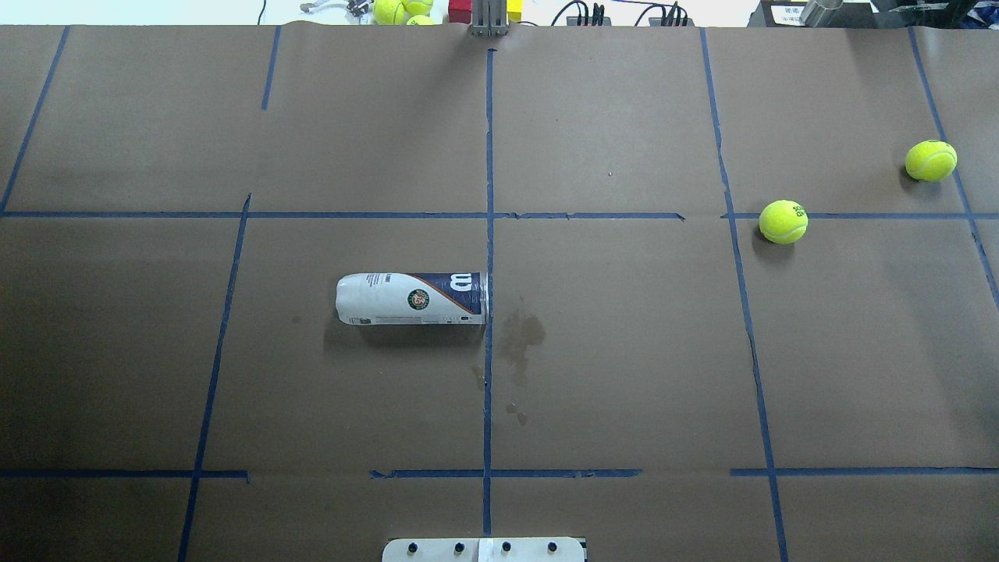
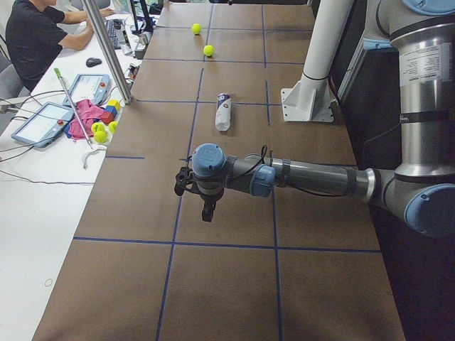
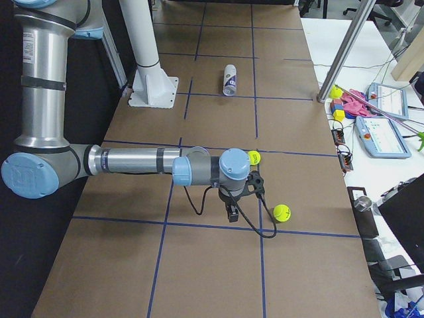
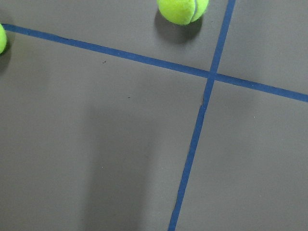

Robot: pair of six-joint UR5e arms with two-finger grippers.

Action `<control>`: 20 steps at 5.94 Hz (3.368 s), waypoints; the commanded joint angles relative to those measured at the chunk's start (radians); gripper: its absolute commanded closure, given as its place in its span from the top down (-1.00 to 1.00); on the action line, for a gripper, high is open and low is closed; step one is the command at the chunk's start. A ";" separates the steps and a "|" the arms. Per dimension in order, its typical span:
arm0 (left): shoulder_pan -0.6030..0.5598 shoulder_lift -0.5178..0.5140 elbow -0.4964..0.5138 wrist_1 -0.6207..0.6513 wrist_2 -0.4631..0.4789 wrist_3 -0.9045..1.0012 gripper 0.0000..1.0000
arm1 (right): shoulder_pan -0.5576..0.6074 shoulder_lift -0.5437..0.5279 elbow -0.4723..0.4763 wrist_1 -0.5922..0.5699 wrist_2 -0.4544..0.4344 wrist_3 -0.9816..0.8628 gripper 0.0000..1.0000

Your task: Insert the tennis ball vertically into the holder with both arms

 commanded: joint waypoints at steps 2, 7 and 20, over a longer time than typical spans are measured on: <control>0.304 -0.221 -0.005 -0.092 -0.008 -0.051 1.00 | -0.008 -0.020 -0.034 0.079 -0.002 0.005 1.00; 0.806 -0.644 -0.032 -0.093 0.539 -0.024 1.00 | -0.010 -0.029 -0.039 0.085 -0.001 0.008 1.00; 1.000 -1.074 0.296 0.326 0.891 0.302 1.00 | -0.011 -0.029 -0.051 0.084 0.001 0.010 1.00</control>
